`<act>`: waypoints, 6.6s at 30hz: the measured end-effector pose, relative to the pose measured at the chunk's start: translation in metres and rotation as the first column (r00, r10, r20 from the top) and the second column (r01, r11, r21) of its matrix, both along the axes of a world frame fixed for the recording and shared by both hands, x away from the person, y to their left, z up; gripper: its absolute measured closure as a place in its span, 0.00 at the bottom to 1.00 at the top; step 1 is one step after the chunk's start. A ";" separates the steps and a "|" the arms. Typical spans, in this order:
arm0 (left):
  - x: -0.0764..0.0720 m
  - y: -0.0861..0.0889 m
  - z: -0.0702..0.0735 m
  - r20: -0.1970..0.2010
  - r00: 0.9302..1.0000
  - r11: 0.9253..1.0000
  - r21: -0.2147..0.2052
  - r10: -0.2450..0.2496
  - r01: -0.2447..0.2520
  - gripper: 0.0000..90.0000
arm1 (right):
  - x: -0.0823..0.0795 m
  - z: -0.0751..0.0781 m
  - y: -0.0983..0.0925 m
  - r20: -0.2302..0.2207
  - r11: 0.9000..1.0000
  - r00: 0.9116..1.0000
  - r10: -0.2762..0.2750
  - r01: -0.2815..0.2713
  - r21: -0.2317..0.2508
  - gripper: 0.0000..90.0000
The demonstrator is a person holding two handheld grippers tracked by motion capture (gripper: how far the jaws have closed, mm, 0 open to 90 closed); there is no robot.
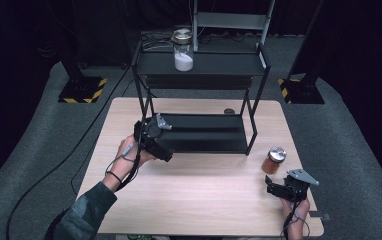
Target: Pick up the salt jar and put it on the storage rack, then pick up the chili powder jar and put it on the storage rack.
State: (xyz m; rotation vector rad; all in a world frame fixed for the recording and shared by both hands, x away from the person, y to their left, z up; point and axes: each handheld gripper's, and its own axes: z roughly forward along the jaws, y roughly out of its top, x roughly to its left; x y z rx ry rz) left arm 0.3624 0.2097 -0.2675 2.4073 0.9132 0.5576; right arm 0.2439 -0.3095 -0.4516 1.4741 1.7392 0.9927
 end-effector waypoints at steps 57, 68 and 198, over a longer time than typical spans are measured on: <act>-0.059 0.059 -0.169 -0.018 0.975 0.941 -0.259 0.222 -0.219 0.00 | 0.002 0.002 0.005 -0.015 1.000 1.000 0.002 -0.003 -0.029 0.00; -0.059 0.059 -0.170 -0.017 0.975 0.941 -0.259 0.223 -0.219 0.00 | 0.003 0.002 0.004 -0.018 1.000 1.000 0.006 -0.006 -0.027 0.00; -0.060 0.059 -0.170 -0.016 0.972 0.938 -0.260 0.235 -0.231 0.00 | 0.135 0.150 0.047 -0.358 0.916 0.865 0.351 -0.397 -0.061 0.35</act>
